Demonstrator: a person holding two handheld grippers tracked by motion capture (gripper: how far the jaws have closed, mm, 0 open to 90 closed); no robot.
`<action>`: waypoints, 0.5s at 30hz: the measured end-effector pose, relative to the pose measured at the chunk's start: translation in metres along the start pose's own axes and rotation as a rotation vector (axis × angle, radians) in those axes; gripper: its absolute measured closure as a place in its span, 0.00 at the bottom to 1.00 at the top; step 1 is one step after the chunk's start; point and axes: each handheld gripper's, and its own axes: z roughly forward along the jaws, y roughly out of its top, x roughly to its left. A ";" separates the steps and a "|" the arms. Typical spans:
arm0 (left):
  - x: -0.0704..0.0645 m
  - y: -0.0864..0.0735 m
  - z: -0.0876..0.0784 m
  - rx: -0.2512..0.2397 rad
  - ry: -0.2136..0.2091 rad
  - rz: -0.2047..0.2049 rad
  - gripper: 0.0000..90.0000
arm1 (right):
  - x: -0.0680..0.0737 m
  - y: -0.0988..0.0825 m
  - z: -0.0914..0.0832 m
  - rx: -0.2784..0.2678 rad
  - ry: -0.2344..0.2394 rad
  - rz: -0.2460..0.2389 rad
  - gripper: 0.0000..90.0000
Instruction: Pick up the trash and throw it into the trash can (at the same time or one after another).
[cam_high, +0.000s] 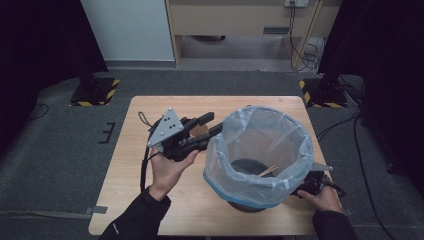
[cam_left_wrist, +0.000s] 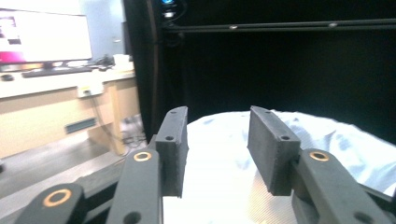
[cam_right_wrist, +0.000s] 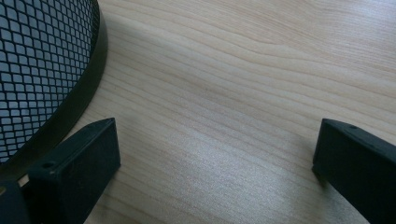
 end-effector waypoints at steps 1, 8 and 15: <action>0.005 -0.003 -0.005 0.011 0.018 0.001 0.62 | 0.000 0.000 0.000 0.000 0.000 0.002 0.01; 0.036 -0.027 -0.027 0.071 0.135 -0.024 0.54 | 0.000 0.000 0.000 0.000 0.000 0.002 0.01; 0.061 -0.054 -0.030 0.138 0.240 -0.049 0.46 | 0.000 0.000 0.000 0.000 0.000 0.002 0.01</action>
